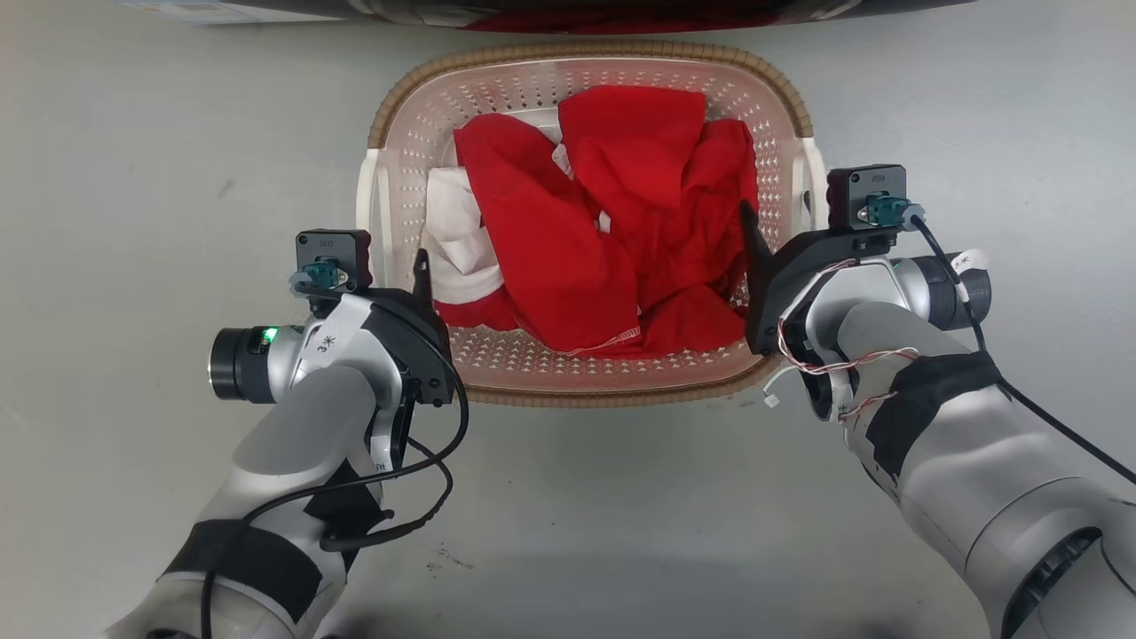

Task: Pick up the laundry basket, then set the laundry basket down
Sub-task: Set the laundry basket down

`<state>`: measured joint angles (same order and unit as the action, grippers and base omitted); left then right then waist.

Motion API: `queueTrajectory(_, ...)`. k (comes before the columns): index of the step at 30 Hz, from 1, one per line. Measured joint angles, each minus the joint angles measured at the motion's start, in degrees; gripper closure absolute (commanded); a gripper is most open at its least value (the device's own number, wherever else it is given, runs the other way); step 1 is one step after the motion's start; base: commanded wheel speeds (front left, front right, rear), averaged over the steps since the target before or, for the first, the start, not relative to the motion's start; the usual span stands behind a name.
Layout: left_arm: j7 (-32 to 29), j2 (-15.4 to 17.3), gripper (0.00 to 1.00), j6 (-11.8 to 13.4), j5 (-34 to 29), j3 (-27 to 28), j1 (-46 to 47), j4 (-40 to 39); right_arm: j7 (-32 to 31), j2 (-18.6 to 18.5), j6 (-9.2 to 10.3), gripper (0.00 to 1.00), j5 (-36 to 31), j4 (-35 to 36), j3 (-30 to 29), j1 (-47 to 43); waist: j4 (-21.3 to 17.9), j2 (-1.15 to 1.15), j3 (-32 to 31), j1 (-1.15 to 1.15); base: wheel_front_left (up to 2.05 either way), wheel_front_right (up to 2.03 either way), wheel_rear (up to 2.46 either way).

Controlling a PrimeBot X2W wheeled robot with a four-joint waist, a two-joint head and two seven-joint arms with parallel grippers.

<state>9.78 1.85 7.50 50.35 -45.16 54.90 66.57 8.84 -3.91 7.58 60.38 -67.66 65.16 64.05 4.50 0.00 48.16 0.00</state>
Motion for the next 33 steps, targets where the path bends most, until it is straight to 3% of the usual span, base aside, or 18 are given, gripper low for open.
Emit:
queueTrajectory(19,2.3,-0.1,0.0,0.0,0.2,0.5,-1.7,3.7,0.8,0.2,0.0,0.0,0.7,-0.7,0.0,-3.4,-0.6,0.0,-6.3,0.0,0.0,0.0,0.0)
queueTrajectory(33,4.2,0.8,0.0,-3.0,0.3,0.9,-5.4,3.7,3.9,0.3,0.0,0.0,1.2,0.5,0.1,-5.9,-1.7,0.0,-15.4,-0.01,0.0,0.0,0.0)
